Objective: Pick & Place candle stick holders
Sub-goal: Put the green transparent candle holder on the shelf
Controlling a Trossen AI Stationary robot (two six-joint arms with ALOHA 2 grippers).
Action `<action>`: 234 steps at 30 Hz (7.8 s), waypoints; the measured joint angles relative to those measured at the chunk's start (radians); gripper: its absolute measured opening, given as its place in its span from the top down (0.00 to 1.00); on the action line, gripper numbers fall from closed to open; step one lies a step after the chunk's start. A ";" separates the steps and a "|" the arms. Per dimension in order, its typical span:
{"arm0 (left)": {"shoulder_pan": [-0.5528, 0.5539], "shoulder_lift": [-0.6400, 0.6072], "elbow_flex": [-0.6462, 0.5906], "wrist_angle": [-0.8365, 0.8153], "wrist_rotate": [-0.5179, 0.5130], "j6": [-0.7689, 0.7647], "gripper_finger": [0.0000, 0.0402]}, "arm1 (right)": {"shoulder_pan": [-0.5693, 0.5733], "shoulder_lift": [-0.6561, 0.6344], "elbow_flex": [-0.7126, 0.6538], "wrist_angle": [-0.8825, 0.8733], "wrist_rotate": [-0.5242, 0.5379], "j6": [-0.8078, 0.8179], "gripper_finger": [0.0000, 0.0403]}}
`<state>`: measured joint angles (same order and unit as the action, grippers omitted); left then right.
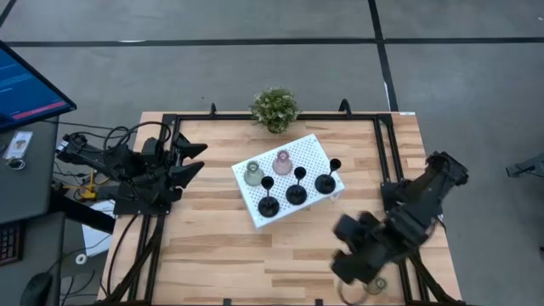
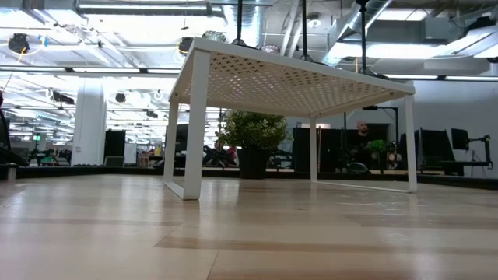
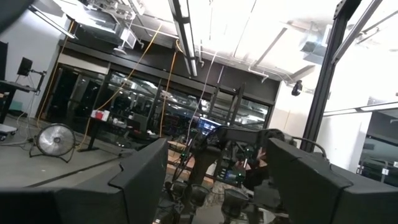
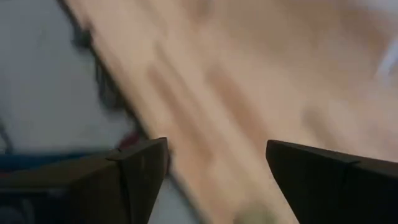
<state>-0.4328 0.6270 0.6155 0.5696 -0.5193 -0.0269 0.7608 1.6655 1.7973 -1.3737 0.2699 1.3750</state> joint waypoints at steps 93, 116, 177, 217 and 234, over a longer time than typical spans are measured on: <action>0.000 0.000 0.000 0.000 -0.008 -0.004 0.32 | 0.338 -0.036 -0.718 0.513 -0.230 0.630 0.94; 0.000 0.000 0.000 0.000 -0.008 -0.004 0.32 | 0.117 -0.319 -0.333 -0.011 -0.134 0.484 0.94; 0.000 0.004 0.000 0.008 -0.196 -0.042 0.32 | -0.086 -0.419 -0.253 1.470 -0.205 -1.310 0.94; 0.000 0.003 0.000 0.045 -0.326 -0.042 0.32 | -1.180 -0.353 -0.252 0.346 -0.377 -0.804 0.94; 0.000 0.003 0.000 0.054 -0.367 -0.042 0.32 | -1.166 -0.198 -0.252 0.248 -0.402 -0.889 0.94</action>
<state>-0.4326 0.6296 0.6155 0.6238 -0.8867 -0.0685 -0.4051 1.4679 1.5452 -1.1255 -0.1326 0.4862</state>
